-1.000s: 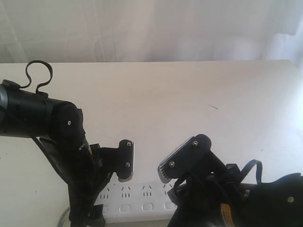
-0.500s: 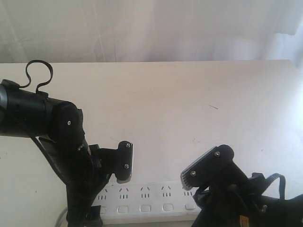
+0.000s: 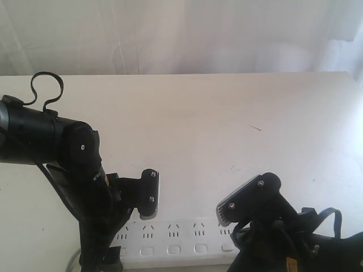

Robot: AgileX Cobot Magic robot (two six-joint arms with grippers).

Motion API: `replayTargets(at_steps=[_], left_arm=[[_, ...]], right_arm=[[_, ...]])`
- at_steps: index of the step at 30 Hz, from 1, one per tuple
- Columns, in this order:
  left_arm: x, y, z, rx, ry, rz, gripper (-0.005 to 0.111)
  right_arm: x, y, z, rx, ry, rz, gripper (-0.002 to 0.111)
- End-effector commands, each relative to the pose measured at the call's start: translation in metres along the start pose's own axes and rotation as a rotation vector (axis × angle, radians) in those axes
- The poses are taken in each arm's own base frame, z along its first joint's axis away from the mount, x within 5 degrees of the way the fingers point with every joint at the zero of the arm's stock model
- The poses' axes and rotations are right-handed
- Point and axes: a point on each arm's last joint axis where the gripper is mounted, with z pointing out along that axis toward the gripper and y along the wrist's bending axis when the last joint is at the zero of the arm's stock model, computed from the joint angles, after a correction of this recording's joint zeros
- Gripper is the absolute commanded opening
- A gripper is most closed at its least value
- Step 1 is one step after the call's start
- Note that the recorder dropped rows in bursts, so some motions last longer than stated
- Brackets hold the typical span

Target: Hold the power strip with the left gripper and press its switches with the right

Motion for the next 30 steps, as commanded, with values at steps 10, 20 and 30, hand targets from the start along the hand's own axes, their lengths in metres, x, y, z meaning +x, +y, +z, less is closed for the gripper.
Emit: replayTargets(at_steps=[10,20,30], left_arm=[[0.013,-0.012,0.013,0.132,0.105,-0.022,0.000],[0.013,-0.012,0.012,0.136,0.106,-0.025,0.000],[0.013,-0.012,0.013,0.134,0.105,-0.025,0.000]], right_arm=[[-0.006,0.004,-0.001,-0.041,-0.005,0.016,0.000],[0.007,0.009,0.029,-0.007,0.132,-0.018,0.000],[0.009,0.010,0.031,-0.018,0.149,-0.020,0.000]])
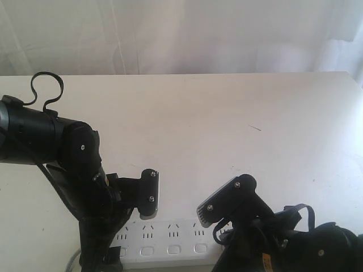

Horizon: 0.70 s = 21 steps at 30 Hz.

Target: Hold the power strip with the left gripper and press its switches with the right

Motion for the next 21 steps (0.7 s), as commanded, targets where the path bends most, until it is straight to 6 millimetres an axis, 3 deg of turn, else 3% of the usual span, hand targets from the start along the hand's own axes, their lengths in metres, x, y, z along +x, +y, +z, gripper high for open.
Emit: replayTargets(at_steps=[1,21], left_arm=[[0.0130,-0.0117,0.0125,0.132,0.104,-0.018,0.000],[0.0129,-0.0118,0.0126,0.133,0.103,-0.019,0.000]], right_arm=[[0.0106,0.0025,0.0051,-0.033,0.065,0.013,0.000],[0.0107,0.0026,0.0051,-0.035,0.066,0.013,0.000]])
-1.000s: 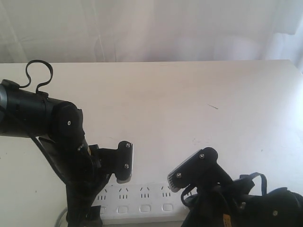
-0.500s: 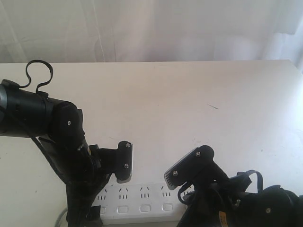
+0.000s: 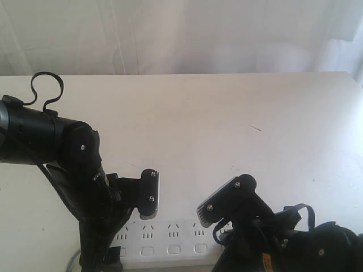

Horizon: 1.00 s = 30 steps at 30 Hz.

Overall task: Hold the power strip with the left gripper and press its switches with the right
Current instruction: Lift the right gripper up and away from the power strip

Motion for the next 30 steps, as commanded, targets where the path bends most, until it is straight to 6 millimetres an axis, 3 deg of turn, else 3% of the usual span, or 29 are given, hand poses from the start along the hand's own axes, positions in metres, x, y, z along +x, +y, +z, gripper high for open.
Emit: replayTargets(at_steps=[1,6,12,16,30], left_arm=[[0.013,-0.012,0.013,0.133,0.103,-0.019,0.000],[0.013,-0.012,0.013,0.132,0.104,-0.018,0.000],[0.012,-0.009,0.013,0.106,0.098,-0.007,0.000],[0.009,-0.003,0.014,0.035,0.057,-0.005,0.000],[0.008,-0.001,0.014,0.012,0.043,-0.001,0.000]], right_arm=[[0.010,0.001,0.005,-0.021,0.058,0.014,0.000],[-0.003,-0.003,-0.013,-0.021,-0.049,0.036,0.000],[-0.035,-0.038,-0.085,0.164,-0.469,0.166,0.000],[-0.039,-0.059,-0.118,0.311,-0.638,0.247,0.000],[-0.040,-0.055,-0.124,0.247,-0.652,0.205,0.000]])
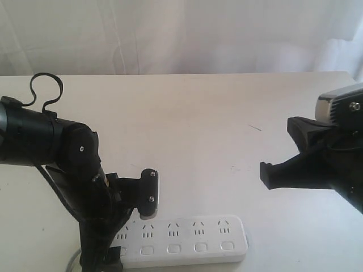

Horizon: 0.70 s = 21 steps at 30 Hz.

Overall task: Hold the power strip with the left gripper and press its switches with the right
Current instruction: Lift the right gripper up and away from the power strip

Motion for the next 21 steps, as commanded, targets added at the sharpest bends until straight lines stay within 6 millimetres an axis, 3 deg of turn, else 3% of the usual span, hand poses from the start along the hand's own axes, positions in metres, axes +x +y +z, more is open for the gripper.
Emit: replayTargets(at_steps=[1,5,13,21], left_arm=[[0.009,-0.004,0.014,0.042,0.057,0.010,0.000],[0.011,-0.007,0.013,0.080,0.076,0.073,0.000],[0.014,-0.004,0.013,0.050,0.113,0.125,0.000],[0.011,0.001,0.013,-0.005,0.085,0.101,0.000]], right_arm=[[-0.001,0.004,-0.003,-0.068,0.010,0.000,0.000],[-0.002,0.011,-0.010,-0.191,0.019,0.003,0.000],[0.014,0.050,-0.033,-0.704,0.194,-0.012,0.000],[0.026,0.038,-0.024,-0.543,0.193,-0.023,0.000]])
